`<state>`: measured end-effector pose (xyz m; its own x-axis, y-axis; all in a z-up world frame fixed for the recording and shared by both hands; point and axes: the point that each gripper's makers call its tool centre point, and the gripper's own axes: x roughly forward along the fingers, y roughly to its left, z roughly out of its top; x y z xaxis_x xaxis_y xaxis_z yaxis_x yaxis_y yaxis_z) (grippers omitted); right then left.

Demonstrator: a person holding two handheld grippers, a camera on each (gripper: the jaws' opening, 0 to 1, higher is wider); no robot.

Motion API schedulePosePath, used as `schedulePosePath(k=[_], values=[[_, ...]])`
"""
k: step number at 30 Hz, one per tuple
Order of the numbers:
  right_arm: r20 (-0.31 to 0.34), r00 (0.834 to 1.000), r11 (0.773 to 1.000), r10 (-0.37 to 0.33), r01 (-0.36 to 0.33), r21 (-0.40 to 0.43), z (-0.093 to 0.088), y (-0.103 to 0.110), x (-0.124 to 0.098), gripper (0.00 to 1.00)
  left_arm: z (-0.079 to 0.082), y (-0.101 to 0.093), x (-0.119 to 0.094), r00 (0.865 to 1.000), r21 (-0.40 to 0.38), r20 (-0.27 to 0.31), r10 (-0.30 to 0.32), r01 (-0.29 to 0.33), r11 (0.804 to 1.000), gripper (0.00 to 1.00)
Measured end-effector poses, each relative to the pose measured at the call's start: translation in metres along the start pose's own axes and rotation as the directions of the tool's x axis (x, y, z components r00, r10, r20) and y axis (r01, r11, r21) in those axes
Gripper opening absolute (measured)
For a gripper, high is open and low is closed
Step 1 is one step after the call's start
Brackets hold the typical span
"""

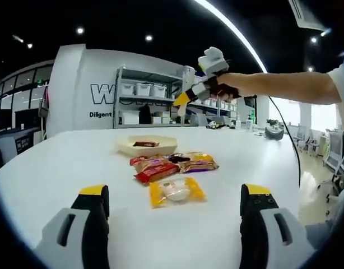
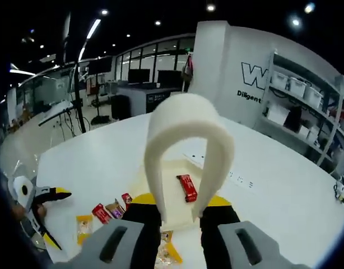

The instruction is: Place the target food into the container with the food tongs after gripping and lifting it, then release it inside without dropping or visibly crushing the food.

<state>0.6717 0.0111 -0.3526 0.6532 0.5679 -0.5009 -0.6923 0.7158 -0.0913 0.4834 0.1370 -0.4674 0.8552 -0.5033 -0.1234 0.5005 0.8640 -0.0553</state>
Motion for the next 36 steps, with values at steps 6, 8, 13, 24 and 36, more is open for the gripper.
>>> schedulePosePath(k=[6,8,13,24,36], values=[[-0.058,0.998,0.997,0.021,-0.016,0.081,-0.026,-0.001,-0.004,0.20,0.000,-0.001,0.000,1.000,0.013,-0.003,0.004,-0.004,1.000,0.96],[-0.102,0.995,0.992,0.006,0.006,0.126,-0.038,-0.004,-0.004,0.20,0.000,-0.003,0.000,1.000,0.004,-0.004,-0.008,0.008,1.000,0.96],[-0.134,0.991,0.988,0.012,0.008,0.152,-0.059,-0.004,-0.001,0.20,0.001,-0.004,-0.002,1.000,0.006,0.001,-0.013,0.013,1.000,0.95],[-0.174,0.983,0.985,0.055,-0.025,0.170,-0.099,0.014,0.003,0.20,-0.001,-0.008,-0.001,1.000,0.042,-0.009,-0.027,0.027,0.999,0.93],[-0.233,0.971,0.995,0.052,-0.031,0.094,-0.129,0.025,0.000,0.20,-0.003,-0.008,-0.001,1.000,0.075,-0.017,-0.022,0.024,0.997,0.91]])
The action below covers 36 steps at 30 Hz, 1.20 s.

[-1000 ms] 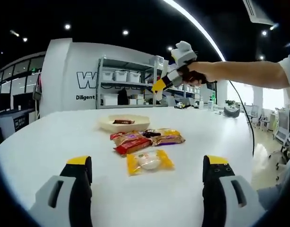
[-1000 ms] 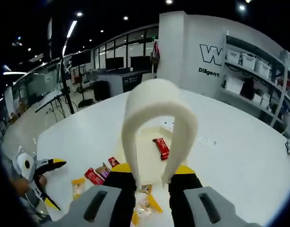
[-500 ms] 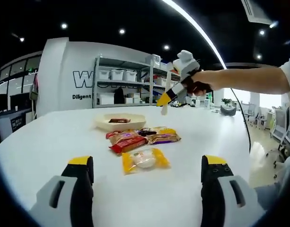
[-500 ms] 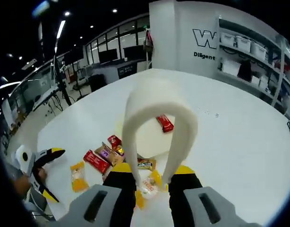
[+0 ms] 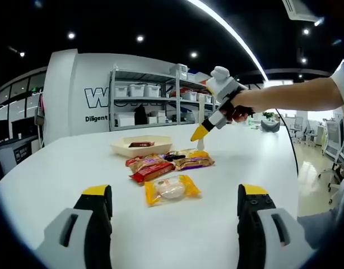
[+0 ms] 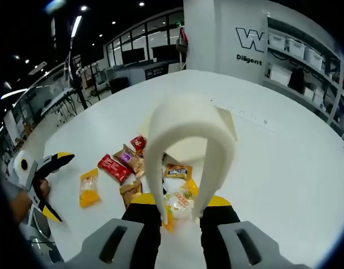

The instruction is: Place the target food into the container with the food tongs after gripping and lifting it, then release it inside without dropping or visibly crushing the food.

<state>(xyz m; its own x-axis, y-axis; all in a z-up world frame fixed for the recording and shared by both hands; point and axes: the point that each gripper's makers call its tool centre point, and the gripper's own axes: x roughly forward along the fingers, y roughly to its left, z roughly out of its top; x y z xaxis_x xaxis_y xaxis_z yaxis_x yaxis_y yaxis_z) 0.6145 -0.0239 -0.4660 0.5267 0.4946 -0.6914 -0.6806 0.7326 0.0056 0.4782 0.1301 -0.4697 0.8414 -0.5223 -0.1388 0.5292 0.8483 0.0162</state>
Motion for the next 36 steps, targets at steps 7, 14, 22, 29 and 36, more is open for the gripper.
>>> schedulePosePath(k=[7,14,22,29,36], values=[[0.003,1.000,0.999,-0.012,0.011,0.031,-0.003,-0.012,0.000,0.20,0.001,0.001,-0.001,1.000,0.006,0.006,0.003,-0.003,1.000,0.91],[-0.027,0.999,1.000,-0.028,0.029,0.003,-0.007,-0.021,-0.002,0.20,0.001,0.000,0.000,1.000,0.019,0.003,-0.001,0.001,1.000,0.90],[0.007,1.000,1.000,0.002,-0.002,0.023,0.010,-0.006,-0.003,0.21,0.000,-0.001,0.000,1.000,0.030,-0.004,0.000,0.000,1.000,0.88],[0.001,0.999,0.998,0.037,-0.037,-0.043,0.012,0.007,0.007,0.22,0.000,-0.002,0.000,1.000,0.032,-0.003,-0.005,0.005,0.999,0.88],[0.000,0.999,0.996,0.042,-0.041,-0.077,0.012,0.012,0.009,0.23,0.000,-0.002,0.001,1.000,0.036,-0.003,-0.003,0.003,0.999,0.87]])
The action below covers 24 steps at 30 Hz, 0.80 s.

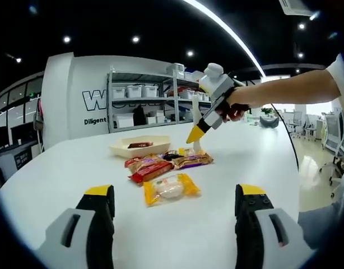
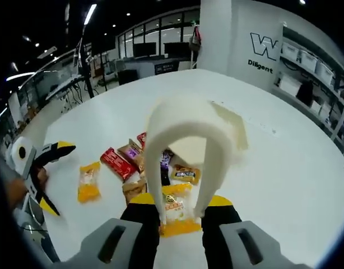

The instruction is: Place the target food into the container with the food tongs after gripping and lifting it, then release it inside without dropping or visibly crushing the food.

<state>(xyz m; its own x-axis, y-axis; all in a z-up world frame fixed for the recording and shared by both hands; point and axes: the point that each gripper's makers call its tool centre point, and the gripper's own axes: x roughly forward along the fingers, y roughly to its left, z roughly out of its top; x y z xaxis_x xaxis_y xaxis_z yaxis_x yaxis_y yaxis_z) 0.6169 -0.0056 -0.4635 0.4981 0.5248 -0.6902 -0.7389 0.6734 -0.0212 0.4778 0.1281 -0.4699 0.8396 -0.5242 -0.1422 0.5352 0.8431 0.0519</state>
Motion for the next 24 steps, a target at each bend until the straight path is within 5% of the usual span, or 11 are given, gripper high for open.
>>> schedulePosePath(k=[7,24], values=[[0.003,1.000,0.999,0.003,-0.003,-0.035,0.012,0.005,-0.001,0.23,0.000,0.000,0.000,1.000,-0.001,0.001,0.003,-0.003,1.000,0.87],[-0.062,0.998,1.000,-0.009,0.009,-0.004,-0.001,0.003,0.012,0.12,0.000,0.000,-0.001,1.000,0.001,-0.001,0.010,-0.010,1.000,0.86]])
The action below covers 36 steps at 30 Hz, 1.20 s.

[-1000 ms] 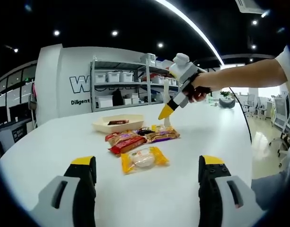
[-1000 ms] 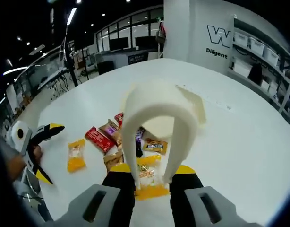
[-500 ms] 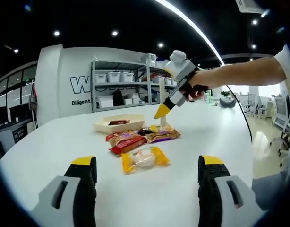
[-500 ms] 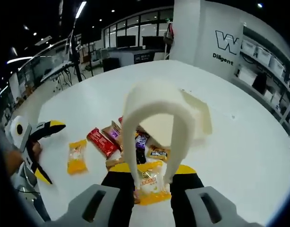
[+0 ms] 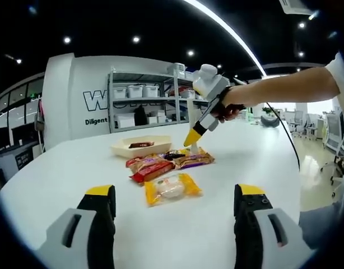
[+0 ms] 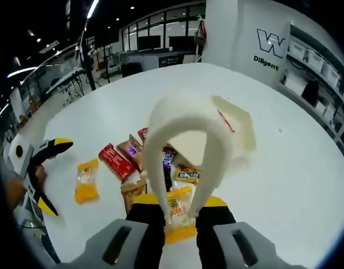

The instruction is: Place the target food into the container with the food tongs after gripping and lifting it, then release it inside without dropping or visibly crushing the food.

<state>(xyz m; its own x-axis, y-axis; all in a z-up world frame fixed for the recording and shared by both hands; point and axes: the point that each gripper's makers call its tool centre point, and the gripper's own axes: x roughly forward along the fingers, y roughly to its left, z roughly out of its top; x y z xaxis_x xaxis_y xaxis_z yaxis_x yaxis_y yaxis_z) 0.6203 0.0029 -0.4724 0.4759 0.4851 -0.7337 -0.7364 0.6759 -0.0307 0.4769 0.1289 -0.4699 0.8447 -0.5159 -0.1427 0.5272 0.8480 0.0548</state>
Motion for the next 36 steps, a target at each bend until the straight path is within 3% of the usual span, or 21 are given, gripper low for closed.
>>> schedulePosePath(k=[5,9,14,16,22,30,36], values=[[0.004,1.000,1.000,-0.022,0.022,-0.012,0.004,0.005,0.000,0.11,0.001,0.002,0.000,1.000,-0.011,0.006,0.003,-0.003,1.000,0.86],[0.020,1.000,0.999,0.003,-0.004,0.048,0.005,0.006,0.001,0.11,0.001,0.002,0.000,1.000,-0.007,0.006,0.004,-0.004,1.000,0.86],[0.040,0.999,0.996,0.010,-0.014,0.087,0.008,0.000,-0.007,0.13,0.001,0.002,0.000,1.000,-0.009,0.007,0.001,-0.001,1.000,0.86],[0.106,0.994,0.997,-0.023,0.016,0.071,0.019,-0.011,-0.014,0.13,0.001,0.001,0.001,1.000,-0.018,0.008,-0.003,0.003,1.000,0.88],[0.123,0.991,0.995,-0.047,0.035,0.094,0.020,-0.020,-0.026,0.14,0.004,0.002,0.000,1.000,-0.020,0.023,0.004,-0.003,1.000,0.88],[0.170,0.983,0.993,-0.073,0.055,0.108,0.046,-0.028,-0.036,0.13,0.004,0.001,-0.001,1.000,-0.011,0.024,0.001,-0.001,1.000,0.89],[0.193,0.977,0.989,-0.087,0.062,0.132,0.062,-0.030,-0.023,0.14,0.005,0.000,-0.001,0.999,-0.011,0.034,-0.002,0.002,1.000,0.89]])
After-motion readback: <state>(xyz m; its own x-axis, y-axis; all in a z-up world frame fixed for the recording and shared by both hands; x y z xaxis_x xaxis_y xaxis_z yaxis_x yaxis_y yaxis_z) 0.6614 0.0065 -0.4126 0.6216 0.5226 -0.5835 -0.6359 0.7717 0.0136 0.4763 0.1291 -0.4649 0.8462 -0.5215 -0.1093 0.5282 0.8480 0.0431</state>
